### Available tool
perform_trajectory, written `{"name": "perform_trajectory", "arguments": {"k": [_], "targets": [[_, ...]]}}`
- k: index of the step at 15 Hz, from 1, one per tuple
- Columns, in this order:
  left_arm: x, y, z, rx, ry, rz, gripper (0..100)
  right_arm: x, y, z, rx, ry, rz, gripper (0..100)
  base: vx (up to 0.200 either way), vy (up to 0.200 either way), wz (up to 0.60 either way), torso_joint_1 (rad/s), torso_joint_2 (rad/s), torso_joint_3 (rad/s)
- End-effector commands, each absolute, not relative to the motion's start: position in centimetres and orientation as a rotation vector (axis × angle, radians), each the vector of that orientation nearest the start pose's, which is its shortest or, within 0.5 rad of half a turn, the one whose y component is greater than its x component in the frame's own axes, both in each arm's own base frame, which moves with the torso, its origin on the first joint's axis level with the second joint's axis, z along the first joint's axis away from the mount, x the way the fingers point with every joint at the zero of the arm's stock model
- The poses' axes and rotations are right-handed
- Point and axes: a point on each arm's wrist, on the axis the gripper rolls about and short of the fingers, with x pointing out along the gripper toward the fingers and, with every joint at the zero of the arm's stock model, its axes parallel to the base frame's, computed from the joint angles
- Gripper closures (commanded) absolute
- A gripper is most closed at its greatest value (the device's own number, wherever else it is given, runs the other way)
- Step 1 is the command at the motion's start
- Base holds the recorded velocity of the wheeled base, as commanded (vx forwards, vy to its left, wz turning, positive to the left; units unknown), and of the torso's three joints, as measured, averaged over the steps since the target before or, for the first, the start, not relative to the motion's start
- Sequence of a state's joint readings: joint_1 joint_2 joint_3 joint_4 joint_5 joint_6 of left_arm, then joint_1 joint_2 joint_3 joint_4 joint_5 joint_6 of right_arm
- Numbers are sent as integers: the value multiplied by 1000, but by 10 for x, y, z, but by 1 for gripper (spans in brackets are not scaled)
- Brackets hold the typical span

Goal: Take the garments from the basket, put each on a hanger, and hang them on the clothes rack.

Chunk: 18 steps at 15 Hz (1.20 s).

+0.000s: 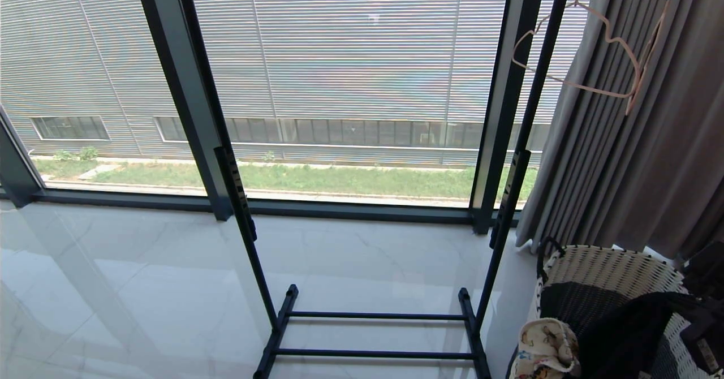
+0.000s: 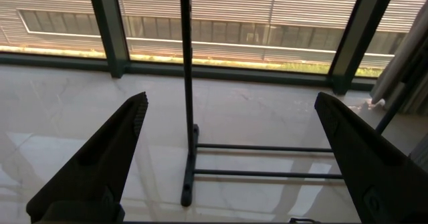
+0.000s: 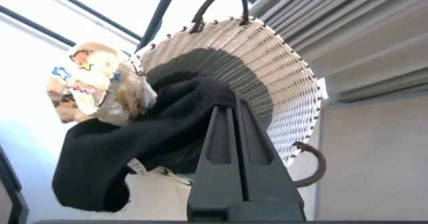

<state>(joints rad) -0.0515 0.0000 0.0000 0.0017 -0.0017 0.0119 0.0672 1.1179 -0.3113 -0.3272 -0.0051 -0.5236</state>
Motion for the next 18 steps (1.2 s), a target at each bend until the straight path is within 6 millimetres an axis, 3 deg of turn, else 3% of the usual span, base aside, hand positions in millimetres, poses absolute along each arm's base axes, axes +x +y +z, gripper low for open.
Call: {"name": "perform_trajectory", "arguments": {"k": [1, 3, 8, 15, 18], "targets": [[-23, 1, 75, 20, 1, -54, 0, 111, 7, 204, -529, 286, 145, 100, 0, 0, 0, 0, 0, 0], [-23, 1, 75, 34, 1, -54, 0, 100, 7, 221, -529, 260, 143, 100, -100, 0, 0, -1, 1, 1], [-23, 1, 75, 57, 0, -54, 0, 86, 9, 228, -536, 222, 165, 100, -200, 0, 0, 5, 0, 3], [-23, 1, 75, 49, 0, -54, 0, 91, 19, 232, -546, 193, 271, 100, -200, 0, 0, 4, 2, 2], [-23, 1, 75, 49, 0, -54, 0, 97, 28, 242, -550, 161, 338, 100, 0, 0, 0, 0, 0, 0]]}}
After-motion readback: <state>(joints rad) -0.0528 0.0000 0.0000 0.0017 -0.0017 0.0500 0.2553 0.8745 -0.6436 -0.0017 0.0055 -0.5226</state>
